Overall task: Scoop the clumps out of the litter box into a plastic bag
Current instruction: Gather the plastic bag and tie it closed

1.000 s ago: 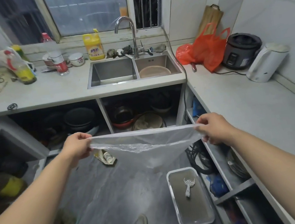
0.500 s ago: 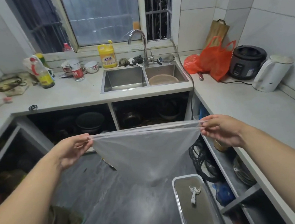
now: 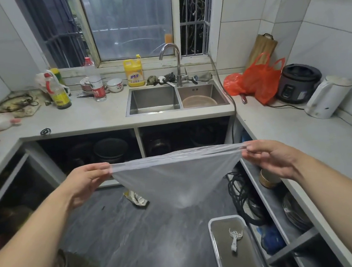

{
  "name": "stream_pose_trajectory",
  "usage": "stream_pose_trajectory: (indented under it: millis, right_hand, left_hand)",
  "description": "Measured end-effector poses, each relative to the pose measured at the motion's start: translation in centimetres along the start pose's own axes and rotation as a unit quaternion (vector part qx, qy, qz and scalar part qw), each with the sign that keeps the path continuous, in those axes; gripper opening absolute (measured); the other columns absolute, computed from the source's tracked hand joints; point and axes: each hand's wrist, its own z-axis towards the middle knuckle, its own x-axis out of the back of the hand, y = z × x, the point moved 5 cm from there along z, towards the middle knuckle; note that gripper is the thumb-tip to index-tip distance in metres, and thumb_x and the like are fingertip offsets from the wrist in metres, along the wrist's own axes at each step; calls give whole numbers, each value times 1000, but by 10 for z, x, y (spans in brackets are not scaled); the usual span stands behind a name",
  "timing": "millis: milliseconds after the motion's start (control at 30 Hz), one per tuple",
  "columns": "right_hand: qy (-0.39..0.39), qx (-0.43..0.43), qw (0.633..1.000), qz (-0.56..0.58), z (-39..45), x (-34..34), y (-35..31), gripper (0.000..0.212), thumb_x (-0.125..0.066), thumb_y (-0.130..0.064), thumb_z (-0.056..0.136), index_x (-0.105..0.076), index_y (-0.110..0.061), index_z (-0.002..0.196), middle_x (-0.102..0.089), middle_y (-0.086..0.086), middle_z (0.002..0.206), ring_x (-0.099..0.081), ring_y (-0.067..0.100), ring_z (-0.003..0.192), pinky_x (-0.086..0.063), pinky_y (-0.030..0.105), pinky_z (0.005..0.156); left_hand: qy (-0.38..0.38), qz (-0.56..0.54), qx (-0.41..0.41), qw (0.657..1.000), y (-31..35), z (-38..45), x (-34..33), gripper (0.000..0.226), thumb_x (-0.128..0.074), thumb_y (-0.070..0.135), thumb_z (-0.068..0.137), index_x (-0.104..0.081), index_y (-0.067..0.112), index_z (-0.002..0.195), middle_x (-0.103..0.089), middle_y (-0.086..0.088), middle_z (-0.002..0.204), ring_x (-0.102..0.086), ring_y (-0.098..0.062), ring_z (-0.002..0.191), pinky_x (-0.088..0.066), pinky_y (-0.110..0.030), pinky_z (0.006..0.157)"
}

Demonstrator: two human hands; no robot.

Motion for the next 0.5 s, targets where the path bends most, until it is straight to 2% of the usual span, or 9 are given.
stream_pose_trajectory:
  millis: [67,133,233,300,400,500]
  right_hand:
    - [8,4,1000,-21,3,-1,-2,39,-71,13,72,-65,13,110,-72,24,106,-73,28,95,-60,24,74]
    - [32,20,999,-24,6,-1,-6,39,-70,15,72,-64,14,110,-71,25,105,-73,29,93,-60,24,73]
    - [72,50,996,-13,8,-1,-14,16,-64,13,84,-64,13,100,-69,24,97,-74,29,85,-61,25,69]
    - [93,65,993,-25,8,-2,-20,7,-61,11,89,-64,11,96,-68,22,90,-72,27,82,-62,26,67]
    - [102,86,991,-29,8,-7,-30,6,-58,9,93,-63,7,96,-65,18,87,-66,24,79,-62,25,66]
    - [108,109,988,-17,10,-13,-39,7,-56,4,96,-62,0,96,-63,15,84,-61,18,69,-59,23,60]
  left_hand:
    - [14,-24,-23,999,4,6,-1,25,-71,-9,81,-70,-6,106,-76,-22,107,-77,-23,94,-61,-21,75]
    - [19,-44,-40,998,10,11,-2,19,-64,-12,89,-70,-6,106,-74,-25,109,-77,-25,93,-61,-21,76]
    - [-16,-10,-55,998,22,12,-5,27,-65,-14,87,-71,-3,111,-76,-20,111,-76,-23,102,-59,-18,77]
    - [-28,22,-65,997,29,12,-8,31,-64,-17,85,-75,2,106,-77,-16,112,-74,-21,107,-58,-17,78]
    - [-7,80,-106,991,42,12,-17,22,-75,-7,83,-80,7,98,-78,-14,107,-75,-21,103,-58,-20,81]
    - [-7,56,-132,990,55,13,-22,23,-81,15,79,-80,9,102,-78,-16,106,-75,-23,100,-60,-24,80]
